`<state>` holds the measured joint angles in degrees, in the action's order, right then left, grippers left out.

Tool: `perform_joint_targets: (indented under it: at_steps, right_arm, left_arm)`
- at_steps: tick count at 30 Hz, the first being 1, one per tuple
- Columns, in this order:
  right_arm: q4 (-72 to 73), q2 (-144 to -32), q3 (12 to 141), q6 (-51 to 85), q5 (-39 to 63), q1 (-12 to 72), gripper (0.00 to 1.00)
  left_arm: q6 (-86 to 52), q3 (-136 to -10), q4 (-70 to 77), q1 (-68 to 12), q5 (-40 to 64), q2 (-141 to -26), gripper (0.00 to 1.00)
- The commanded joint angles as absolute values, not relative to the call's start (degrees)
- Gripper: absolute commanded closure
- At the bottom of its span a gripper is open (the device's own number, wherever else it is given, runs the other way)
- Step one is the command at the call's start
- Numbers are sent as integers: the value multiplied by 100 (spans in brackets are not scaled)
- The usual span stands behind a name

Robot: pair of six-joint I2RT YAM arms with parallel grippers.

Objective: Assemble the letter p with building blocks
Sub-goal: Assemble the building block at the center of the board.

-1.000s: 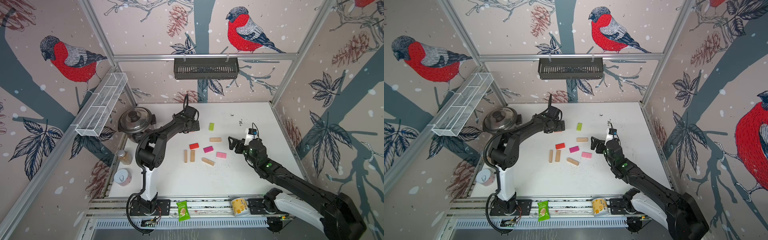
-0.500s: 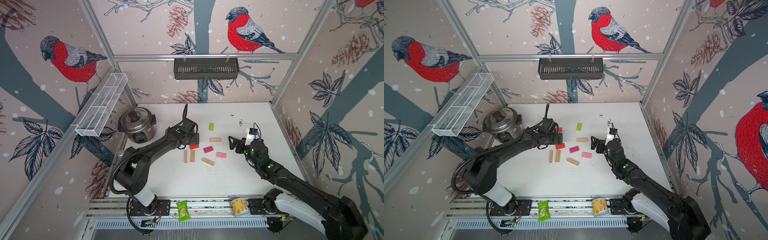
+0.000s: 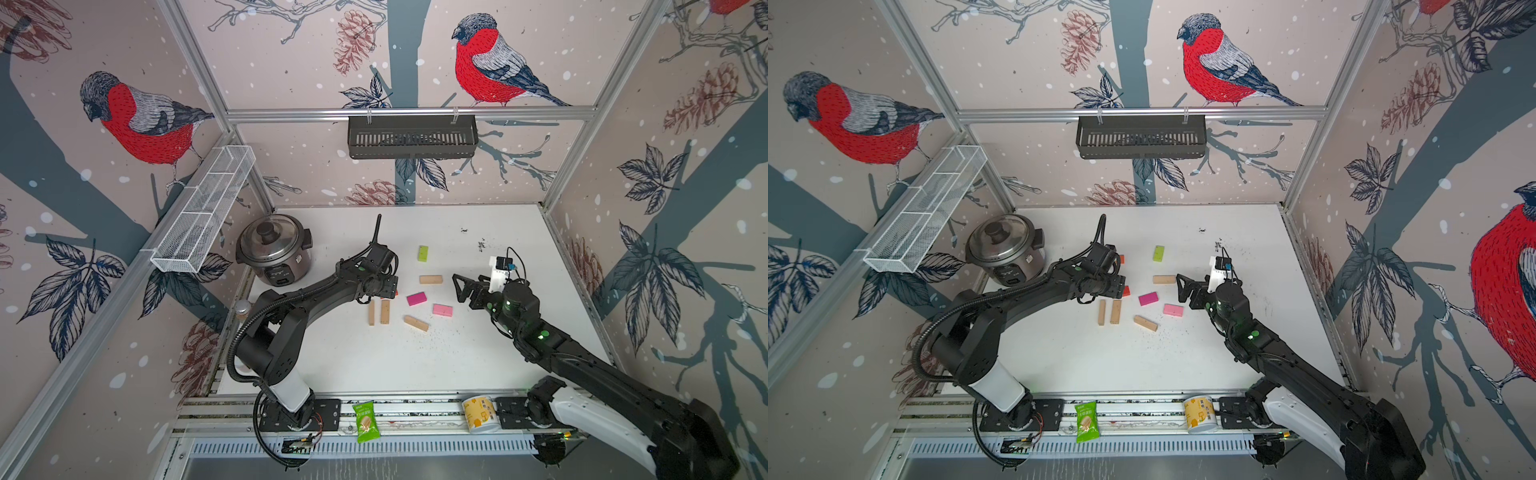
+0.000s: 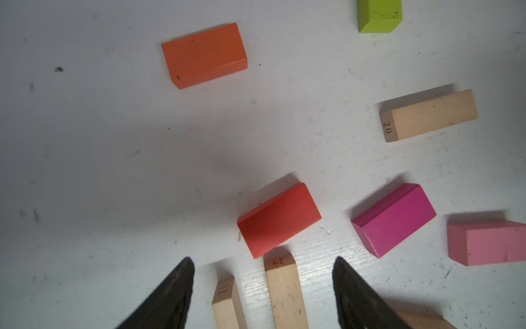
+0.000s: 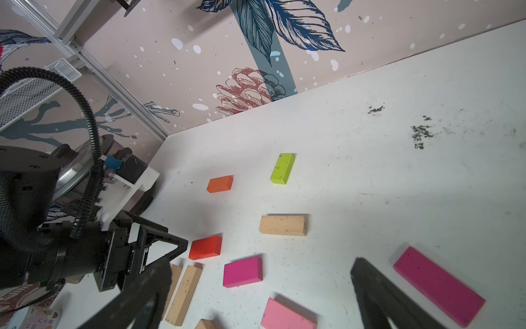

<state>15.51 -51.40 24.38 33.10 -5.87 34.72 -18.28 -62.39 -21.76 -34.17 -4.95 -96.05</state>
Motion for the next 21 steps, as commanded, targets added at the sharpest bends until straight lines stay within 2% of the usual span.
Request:
perform_joint_targets:
  at_steps: [1, 8, 14, 21]
  right_arm:
    - [1721, -5197, 2442, 3292, -574, 3487, 0]
    - [1714, -5310, 2470, 3256, -613, 3489, 0]
    - [1715, -5307, 2461, 3213, -701, 3489, 0]
    - [1665, -5300, 2487, 3175, -818, 3489, 0]
  left_arm:
    - [-1317, -6387, -1962, -3445, -481, -9851, 27]
    - [-882, -6521, -1894, -3445, -420, -10331, 27]
    - [-724, -6889, -2063, -3445, -771, -10860, 29]
    - [-637, -6880, -2081, -3445, -517, -11030, 31]
